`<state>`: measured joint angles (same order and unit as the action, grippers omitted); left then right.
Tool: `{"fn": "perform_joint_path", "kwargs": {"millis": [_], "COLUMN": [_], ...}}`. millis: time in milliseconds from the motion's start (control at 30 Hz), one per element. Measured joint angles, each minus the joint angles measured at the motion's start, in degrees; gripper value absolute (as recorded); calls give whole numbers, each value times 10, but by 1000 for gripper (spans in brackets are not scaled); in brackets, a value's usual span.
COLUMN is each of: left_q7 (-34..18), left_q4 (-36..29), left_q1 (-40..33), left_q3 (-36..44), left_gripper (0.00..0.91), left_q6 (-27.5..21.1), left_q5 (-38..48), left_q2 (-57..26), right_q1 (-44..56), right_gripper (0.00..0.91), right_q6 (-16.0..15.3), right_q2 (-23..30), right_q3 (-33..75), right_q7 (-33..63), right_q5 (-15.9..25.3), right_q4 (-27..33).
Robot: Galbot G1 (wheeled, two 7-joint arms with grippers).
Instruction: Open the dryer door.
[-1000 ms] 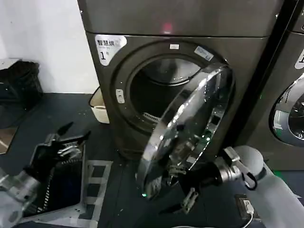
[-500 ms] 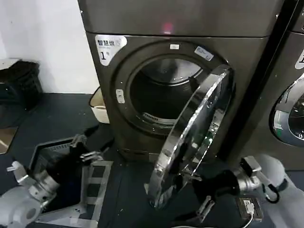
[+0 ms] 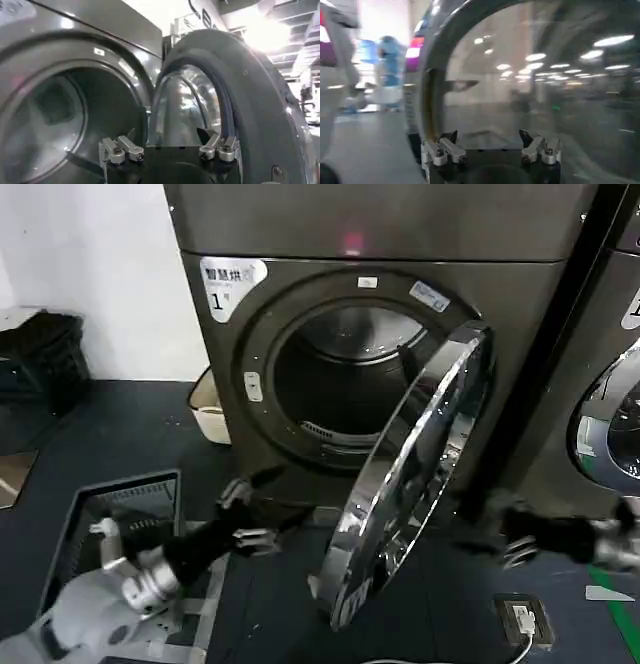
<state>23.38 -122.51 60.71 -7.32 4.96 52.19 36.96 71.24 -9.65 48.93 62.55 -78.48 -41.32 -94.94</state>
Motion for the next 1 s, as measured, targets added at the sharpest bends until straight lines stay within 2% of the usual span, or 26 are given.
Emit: {"fn": "perform_joint_path", "kwargs": {"millis": [200,300,400,600,767,867,1000], "left_q7": [1,2,-1,-1,-5,-7,-18], "left_q4": [25,33,37,59,87,110,146], "left_q1": [-77,-99,-112,-151,-194,-220,-253], "left_q3": [93,129,156,215,274,314,357], "left_gripper": [907,907,907,907,907,907,907], "left_q6": [-1,-1,-4,4,18,27,28], "left_q5": [-5,-14,-17,-25,-40,-53,-52], "left_q2": [19,27,42,72,104,133,172], "right_q1": [9,16,31,74,118,143,167], "right_gripper": [907,907,907,907,907,907,907], "right_q6": [12,17,36,49,4,-2,-20], "right_q2": [24,38,65,118,122,119,119], "right_q3": [115,167,218,302,371,411,452], "right_q7": [101,176,259,425,563,625,674], "right_q5": [14,-11,-13,26,40,81,79], "right_q4": [11,5,-19,-67,-101,-107,-108]}}
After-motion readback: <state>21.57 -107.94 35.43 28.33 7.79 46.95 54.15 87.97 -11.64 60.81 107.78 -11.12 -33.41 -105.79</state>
